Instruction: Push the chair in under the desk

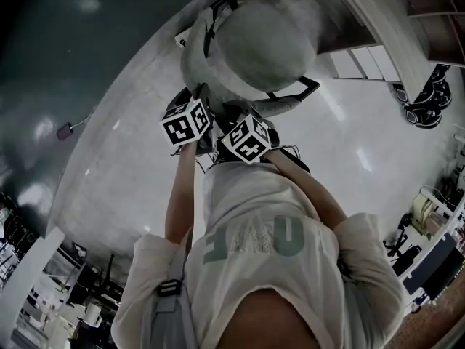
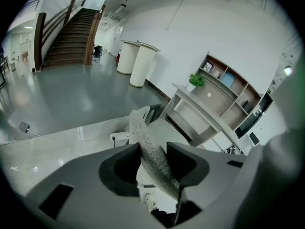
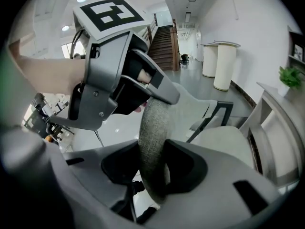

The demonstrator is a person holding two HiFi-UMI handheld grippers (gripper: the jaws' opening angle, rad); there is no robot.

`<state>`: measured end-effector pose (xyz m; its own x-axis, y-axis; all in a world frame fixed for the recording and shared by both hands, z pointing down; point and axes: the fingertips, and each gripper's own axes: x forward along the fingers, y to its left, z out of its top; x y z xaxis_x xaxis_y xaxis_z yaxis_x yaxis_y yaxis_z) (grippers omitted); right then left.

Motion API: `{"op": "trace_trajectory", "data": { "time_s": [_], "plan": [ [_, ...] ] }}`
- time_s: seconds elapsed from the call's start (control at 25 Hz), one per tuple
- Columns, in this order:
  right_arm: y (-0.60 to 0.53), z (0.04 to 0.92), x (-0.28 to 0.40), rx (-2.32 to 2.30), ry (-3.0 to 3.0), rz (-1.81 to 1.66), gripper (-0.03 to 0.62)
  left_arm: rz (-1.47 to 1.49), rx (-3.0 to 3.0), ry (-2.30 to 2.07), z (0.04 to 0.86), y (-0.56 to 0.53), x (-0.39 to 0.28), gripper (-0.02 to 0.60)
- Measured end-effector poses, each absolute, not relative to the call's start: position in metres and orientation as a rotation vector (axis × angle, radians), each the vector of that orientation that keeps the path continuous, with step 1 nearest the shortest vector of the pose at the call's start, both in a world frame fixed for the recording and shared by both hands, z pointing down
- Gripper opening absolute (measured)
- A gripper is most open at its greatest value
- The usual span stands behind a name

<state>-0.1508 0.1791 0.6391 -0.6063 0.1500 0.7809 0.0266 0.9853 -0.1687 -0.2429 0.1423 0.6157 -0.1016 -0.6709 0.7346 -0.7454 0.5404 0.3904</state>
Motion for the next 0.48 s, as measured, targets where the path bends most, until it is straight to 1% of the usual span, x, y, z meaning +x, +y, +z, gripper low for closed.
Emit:
{"op": "trace_trajectory", "data": {
  "time_s": [0.48],
  "plan": [
    [0.1775,0.6389,-0.1507,-0.17,-2.24,0.198,0.138,0.133,1.152,-1.826,0.6173,0.1393,-0.2435,0.175]
  ]
}}
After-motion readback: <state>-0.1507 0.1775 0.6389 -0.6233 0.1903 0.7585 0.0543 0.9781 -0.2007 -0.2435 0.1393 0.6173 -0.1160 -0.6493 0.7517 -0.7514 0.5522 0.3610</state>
